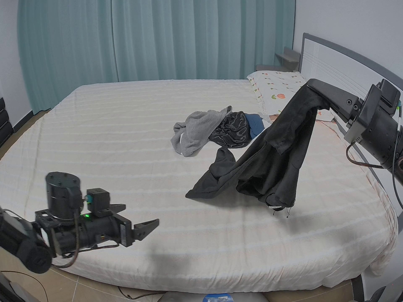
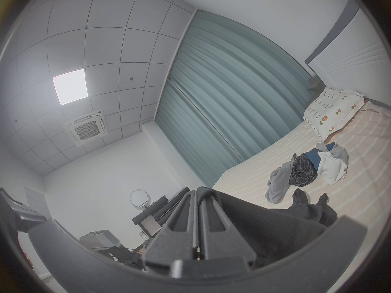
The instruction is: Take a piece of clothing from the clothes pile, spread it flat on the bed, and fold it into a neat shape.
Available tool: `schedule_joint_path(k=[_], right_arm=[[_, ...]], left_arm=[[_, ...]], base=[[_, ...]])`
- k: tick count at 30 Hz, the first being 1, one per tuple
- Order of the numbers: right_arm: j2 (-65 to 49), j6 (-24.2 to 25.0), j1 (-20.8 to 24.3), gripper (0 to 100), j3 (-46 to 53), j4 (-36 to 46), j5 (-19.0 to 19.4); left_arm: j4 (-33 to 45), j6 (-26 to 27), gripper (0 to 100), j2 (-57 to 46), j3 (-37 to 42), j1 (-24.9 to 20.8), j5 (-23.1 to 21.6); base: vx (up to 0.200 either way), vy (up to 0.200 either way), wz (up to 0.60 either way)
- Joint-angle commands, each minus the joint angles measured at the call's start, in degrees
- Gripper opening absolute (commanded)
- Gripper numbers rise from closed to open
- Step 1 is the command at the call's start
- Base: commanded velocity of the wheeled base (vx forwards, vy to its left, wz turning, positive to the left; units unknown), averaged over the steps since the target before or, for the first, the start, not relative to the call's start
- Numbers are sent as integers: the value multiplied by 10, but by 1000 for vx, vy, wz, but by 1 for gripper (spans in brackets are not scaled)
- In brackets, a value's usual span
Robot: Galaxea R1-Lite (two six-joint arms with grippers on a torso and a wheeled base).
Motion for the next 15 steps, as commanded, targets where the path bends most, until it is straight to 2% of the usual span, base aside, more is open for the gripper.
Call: schedule_joint_path(k=[1,8,13,15], right_arm=[[14,-3,2,0,-8,0,0],[14,-4,1,0,-8,0,0],[15,-4,0,0,-11,0,0],[15,-4,-1,0,-12,1,0]], left_arm=[[-116,-22,100,277,-97,-86,58],[-119,-23,100,370,-193,-108,70],[-118,-23,100,431,-273,-103,92],[-117,-23,100,436,-278,-103,93]], base=[[0,0,0],[0,0,0],[0,0,0],[0,0,0]])
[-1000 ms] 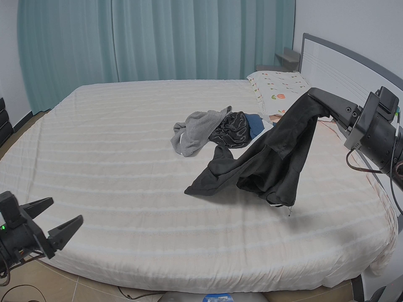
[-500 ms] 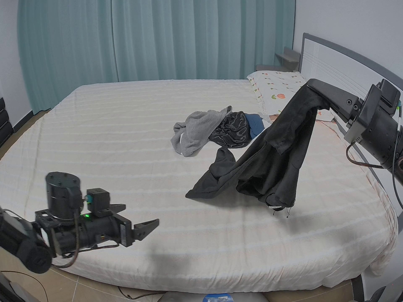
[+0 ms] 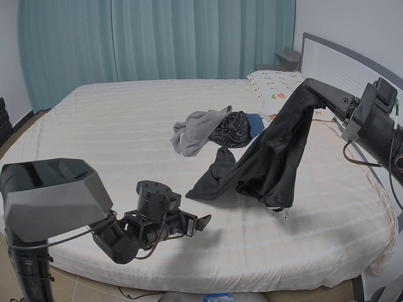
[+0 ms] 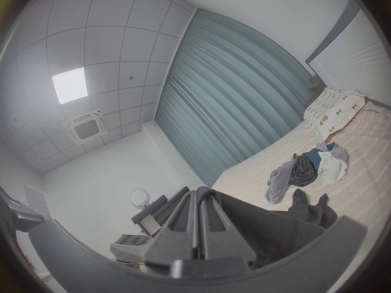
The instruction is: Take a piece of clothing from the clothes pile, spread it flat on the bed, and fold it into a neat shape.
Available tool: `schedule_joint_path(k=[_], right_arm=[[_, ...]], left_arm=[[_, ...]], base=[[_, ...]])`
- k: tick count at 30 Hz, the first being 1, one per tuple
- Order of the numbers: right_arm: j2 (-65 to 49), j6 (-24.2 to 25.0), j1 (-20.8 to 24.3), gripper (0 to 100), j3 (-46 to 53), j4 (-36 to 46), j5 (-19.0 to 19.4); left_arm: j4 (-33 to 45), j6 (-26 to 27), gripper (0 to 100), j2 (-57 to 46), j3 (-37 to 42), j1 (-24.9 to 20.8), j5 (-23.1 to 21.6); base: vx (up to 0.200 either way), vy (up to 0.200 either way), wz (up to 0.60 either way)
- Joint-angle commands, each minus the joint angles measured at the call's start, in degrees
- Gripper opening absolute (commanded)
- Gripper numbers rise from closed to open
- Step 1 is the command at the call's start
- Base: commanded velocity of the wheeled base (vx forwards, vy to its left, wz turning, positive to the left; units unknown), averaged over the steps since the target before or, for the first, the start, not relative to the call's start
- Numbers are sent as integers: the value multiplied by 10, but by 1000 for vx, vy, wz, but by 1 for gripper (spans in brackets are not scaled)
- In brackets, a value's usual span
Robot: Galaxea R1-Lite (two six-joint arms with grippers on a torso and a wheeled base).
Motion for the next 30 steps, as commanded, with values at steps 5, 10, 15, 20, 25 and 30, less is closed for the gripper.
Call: schedule_joint_path(k=[5,10,15,20,25,30], right_arm=[[5,0,-4,0,-9,0,0],[7,0,-13,0,-8,0,-1],[6,0,-16,0,-4,0,-2],[11,1,-27,0,1,0,-3],[32,1,-46,0,6,0,1],[80,1,-74,0,8,0,3]], left_arm=[[-1,-3,100,165,-161,5,28],[-6,-12,100,213,-229,19,47],[-5,-56,0,223,-264,20,62],[-8,-69,0,197,-239,23,65],[-8,-101,0,107,-182,38,65],[0,-131,0,15,-133,51,65]], base=[[0,0,0],[0,0,0],[0,0,0],[0,0,0],[0,0,0],[0,0,0]])
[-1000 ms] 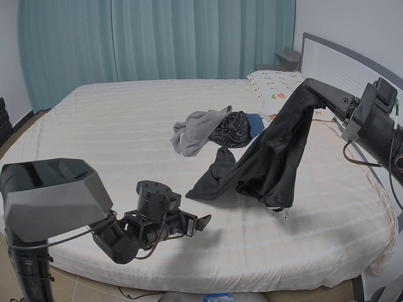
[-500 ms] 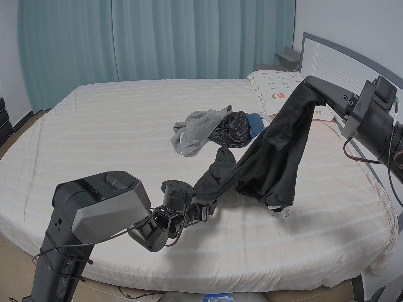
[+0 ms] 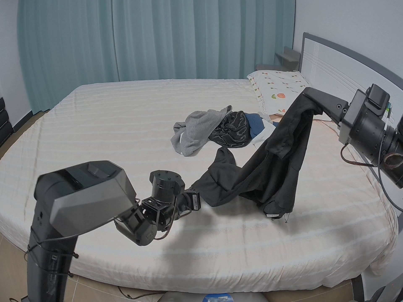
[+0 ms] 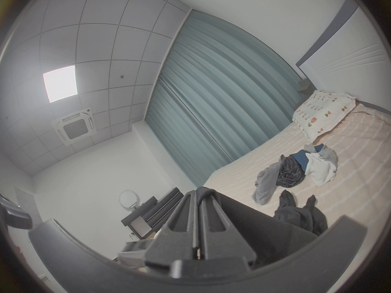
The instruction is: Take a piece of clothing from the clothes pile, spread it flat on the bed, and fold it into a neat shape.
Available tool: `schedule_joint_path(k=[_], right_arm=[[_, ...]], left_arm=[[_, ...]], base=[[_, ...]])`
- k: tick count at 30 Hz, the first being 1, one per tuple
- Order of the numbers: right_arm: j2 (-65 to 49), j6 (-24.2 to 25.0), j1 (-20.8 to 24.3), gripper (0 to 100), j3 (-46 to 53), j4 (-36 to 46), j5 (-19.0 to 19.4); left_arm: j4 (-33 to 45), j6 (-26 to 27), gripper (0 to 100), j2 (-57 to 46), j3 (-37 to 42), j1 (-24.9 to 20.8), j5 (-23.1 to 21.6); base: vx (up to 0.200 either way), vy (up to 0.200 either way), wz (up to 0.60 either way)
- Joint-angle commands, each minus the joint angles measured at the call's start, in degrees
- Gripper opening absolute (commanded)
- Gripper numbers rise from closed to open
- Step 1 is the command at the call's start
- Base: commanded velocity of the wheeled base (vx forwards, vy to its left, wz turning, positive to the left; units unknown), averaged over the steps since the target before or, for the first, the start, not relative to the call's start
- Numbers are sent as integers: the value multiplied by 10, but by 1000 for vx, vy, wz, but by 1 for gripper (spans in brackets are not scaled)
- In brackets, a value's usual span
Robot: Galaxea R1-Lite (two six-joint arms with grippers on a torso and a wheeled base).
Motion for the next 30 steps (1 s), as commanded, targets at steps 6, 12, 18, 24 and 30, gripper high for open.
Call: schedule_joint_path(k=[6,12,18,24,30], right_arm=[[183,3,-73,0,-29,-46,-7],[199,-1,-104,0,-153,-85,-54],[147,-1,-114,0,-187,-81,-48],[165,7,-78,0,-52,-86,-35],[224,20,-52,0,-4,-87,-38]], left_arm=[[107,-90,0,-296,77,47,42],[176,-109,0,-418,64,83,46],[178,-112,0,-475,103,78,53],[174,-210,0,-472,167,62,53],[173,-271,0,-445,205,41,41]], base=[[0,0,0],[0,0,0],[0,0,0],[0,0,0],[0,0,0]])
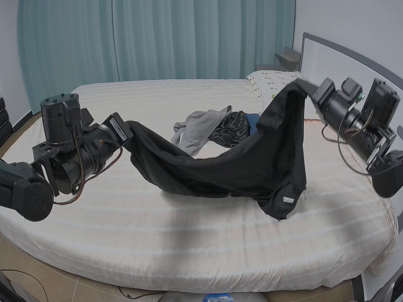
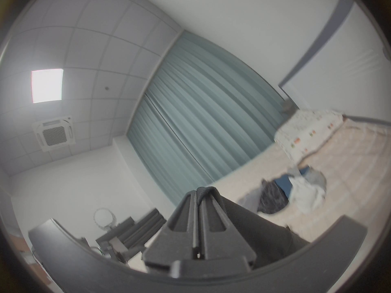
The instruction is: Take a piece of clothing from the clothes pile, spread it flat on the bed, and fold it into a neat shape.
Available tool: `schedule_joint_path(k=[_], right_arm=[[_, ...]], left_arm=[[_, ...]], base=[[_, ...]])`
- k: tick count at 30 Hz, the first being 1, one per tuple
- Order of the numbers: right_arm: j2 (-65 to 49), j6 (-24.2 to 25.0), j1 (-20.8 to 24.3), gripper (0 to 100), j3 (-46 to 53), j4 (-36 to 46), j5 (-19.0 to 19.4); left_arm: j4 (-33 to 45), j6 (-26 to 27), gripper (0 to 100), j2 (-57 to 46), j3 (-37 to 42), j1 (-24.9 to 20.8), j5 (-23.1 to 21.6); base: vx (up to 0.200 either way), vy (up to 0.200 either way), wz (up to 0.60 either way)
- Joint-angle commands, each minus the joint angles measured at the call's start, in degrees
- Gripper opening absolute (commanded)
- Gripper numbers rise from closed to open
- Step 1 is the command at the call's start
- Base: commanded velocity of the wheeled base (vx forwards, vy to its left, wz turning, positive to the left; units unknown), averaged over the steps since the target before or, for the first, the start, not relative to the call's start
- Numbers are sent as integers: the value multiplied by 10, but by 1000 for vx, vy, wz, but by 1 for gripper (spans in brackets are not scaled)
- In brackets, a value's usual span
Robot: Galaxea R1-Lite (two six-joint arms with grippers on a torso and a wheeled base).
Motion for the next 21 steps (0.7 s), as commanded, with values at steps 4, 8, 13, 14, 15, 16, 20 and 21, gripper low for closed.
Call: schedule_joint_path(k=[4,8,13,14,15,16,20,21], right_arm=[[77,58,46,0,109,-4,0],[96,82,47,0,116,-3,-2],[97,85,46,0,146,-4,-2],[97,87,45,0,151,-4,-1],[98,91,45,0,155,-4,-1],[98,93,45,0,157,-4,-1],[91,118,45,0,164,6,-2],[90,118,45,0,167,5,-2]], left_arm=[[1,-74,0,35,95,-52,-8],[1,-96,0,51,112,-68,-7],[0,-96,0,57,136,-69,-16],[0,-95,0,57,136,-69,-18],[0,-96,0,57,137,-69,-18],[0,-96,0,57,137,-69,-18],[0,-98,0,56,155,-70,-17],[-1,-98,0,56,161,-74,-16]], base=[[0,0,0],[0,0,0],[0,0,0],[0,0,0],[0,0,0],[0,0,0],[-100,0,0],[-200,0,0]])
